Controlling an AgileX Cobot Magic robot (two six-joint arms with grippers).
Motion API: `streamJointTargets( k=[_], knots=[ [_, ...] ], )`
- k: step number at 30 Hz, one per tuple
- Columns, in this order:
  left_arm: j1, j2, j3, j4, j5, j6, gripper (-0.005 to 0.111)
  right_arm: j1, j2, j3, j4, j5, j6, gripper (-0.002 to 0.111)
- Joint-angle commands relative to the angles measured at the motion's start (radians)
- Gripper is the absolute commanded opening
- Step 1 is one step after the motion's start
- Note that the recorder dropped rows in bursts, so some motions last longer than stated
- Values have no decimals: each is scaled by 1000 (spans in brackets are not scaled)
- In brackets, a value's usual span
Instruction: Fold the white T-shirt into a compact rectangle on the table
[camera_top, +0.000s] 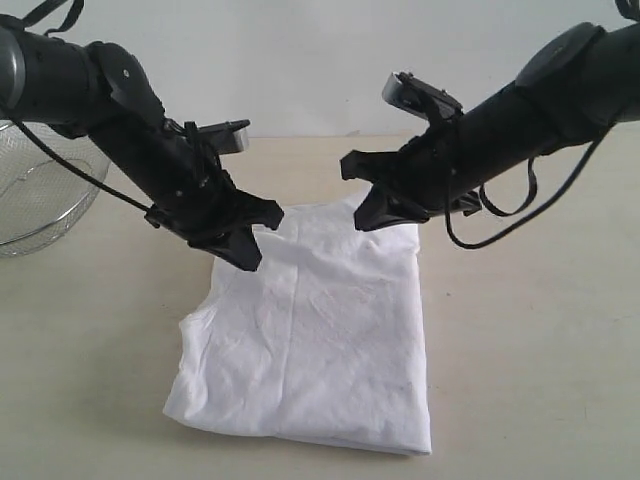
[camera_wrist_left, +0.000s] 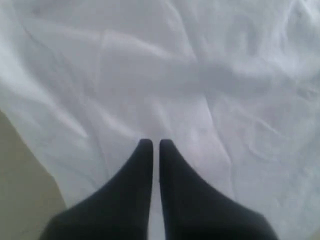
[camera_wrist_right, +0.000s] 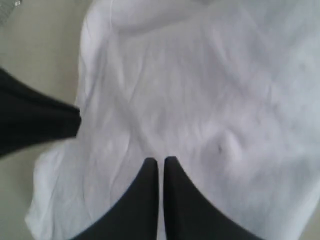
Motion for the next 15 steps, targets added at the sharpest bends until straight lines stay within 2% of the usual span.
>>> streamJointTargets(
  k=[1,4,12,15],
  knots=[
    [-12,-9,39,-5,-31,-28,4,0,124,-91,0,2,30,0],
    [-12,-9,58,-5,-31,-32,4,-2,191,-109,-11,-23,36,0],
    [-12,-10,72,-3,-56,-32,4,-33,248,-113,-222,-43,204,0],
    [-12,-10,72,-1,-76,-32,4,-62,243,-113,-204,-7,209,0]
  ],
)
